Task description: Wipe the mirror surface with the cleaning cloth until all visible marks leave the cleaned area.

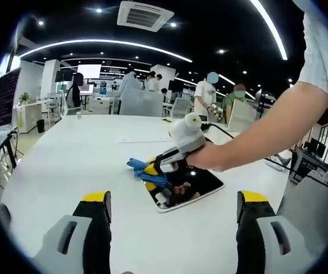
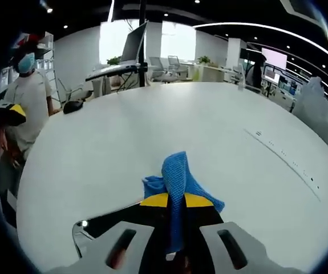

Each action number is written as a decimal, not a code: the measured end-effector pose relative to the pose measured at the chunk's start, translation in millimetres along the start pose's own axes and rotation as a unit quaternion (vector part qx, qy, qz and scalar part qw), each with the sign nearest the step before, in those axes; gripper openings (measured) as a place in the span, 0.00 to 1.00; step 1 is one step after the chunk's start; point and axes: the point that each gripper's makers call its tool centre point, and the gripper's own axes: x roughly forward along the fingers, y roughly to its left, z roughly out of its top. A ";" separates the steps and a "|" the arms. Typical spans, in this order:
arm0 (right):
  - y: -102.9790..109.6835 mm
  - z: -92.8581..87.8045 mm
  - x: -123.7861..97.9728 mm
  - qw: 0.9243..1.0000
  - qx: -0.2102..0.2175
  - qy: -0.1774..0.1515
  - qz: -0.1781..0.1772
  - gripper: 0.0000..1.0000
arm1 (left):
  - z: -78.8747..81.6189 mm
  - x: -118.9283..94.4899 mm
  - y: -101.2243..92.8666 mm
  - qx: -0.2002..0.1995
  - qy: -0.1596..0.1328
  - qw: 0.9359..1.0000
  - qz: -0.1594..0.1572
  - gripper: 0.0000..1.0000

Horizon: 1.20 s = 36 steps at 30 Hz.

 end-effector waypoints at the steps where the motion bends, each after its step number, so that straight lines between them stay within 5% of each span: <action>1: 0.0 0.0 0.0 1.000 0.000 0.000 0.000 0.03 | 0.0 0.6 -0.2 -0.001 0.001 1.000 0.000 0.92; 36: -4.0 -4.0 -2.2 1.000 0.001 0.003 -0.005 0.03 | 10.6 -3.5 -2.6 0.010 -0.010 1.000 0.001 0.91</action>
